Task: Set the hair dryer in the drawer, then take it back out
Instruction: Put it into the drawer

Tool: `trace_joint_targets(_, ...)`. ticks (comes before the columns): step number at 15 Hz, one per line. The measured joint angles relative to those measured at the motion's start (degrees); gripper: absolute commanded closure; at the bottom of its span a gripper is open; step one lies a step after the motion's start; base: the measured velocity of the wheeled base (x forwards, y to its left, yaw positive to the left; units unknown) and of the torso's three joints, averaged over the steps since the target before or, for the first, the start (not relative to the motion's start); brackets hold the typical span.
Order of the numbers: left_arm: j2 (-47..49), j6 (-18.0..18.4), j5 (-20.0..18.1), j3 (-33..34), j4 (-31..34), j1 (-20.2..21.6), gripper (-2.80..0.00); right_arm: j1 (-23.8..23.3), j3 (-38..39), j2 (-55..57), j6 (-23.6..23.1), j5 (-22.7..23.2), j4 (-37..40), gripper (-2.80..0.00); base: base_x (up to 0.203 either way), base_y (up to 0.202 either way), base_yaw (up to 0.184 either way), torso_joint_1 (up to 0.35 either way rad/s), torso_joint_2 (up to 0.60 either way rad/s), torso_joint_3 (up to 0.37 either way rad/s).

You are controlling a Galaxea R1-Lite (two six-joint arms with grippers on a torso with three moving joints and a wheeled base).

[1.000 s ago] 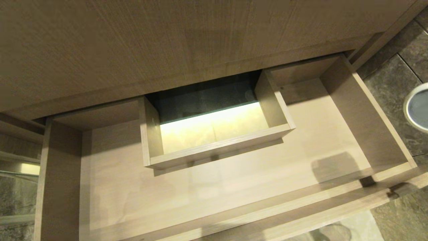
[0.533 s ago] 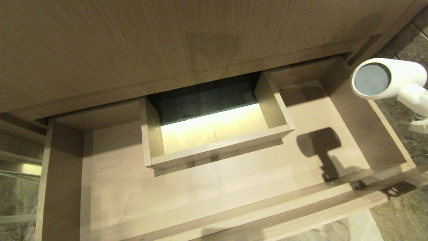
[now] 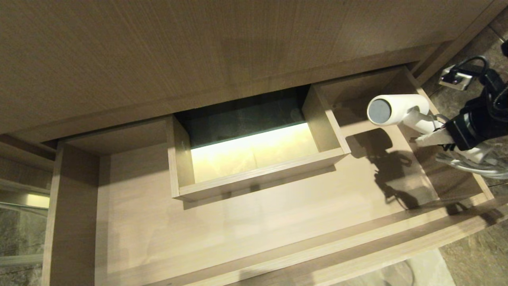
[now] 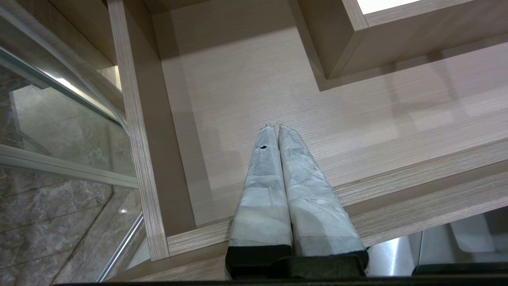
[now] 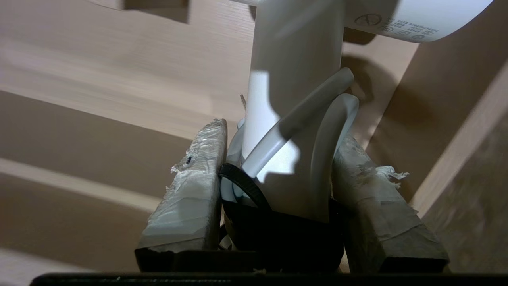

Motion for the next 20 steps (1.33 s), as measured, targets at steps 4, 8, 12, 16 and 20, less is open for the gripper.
trace_joint_targets(4, 0.0, 0.0, 0.0, 0.0, 0.0, 0.0, 0.00, -2.5, -4.2, 11.4, -8.6, -0.1, -6.8, 0.00, 0.000, 0.000, 0.000, 0.000, 0.00, 0.000)
trace_joint_targets(8, 0.0, 0.0, 0.0, 0.0, 0.0, 0.0, 0.00, -3.0, -6.1, 20.1, -8.0, -0.1, -16.2, 0.00, 0.000, 0.000, 0.000, 0.000, 0.00, 0.000)
trace_joint_targets(12, 0.0, 0.0, 0.0, 0.0, 0.0, 0.0, 0.00, -1.3, -5.2, 24.4, -2.5, 0.1, -24.8, -2.80, 0.000, 0.000, 0.000, 0.000, 0.00, 0.000)
trace_joint_targets(16, 0.0, 0.0, 0.0, 0.0, 0.0, 0.0, 0.00, -0.4, -3.7, 24.3, -1.8, 0.1, -27.5, -2.80, 0.000, 0.000, 0.000, 0.000, 0.00, 0.000)
trace_joint_targets(20, 0.0, 0.0, 0.0, 0.0, 0.0, 0.0, 0.00, -0.8, 2.8, 13.9, -1.1, -0.1, -26.7, -0.62, 0.000, 0.000, 0.000, 0.000, 0.00, 0.000)
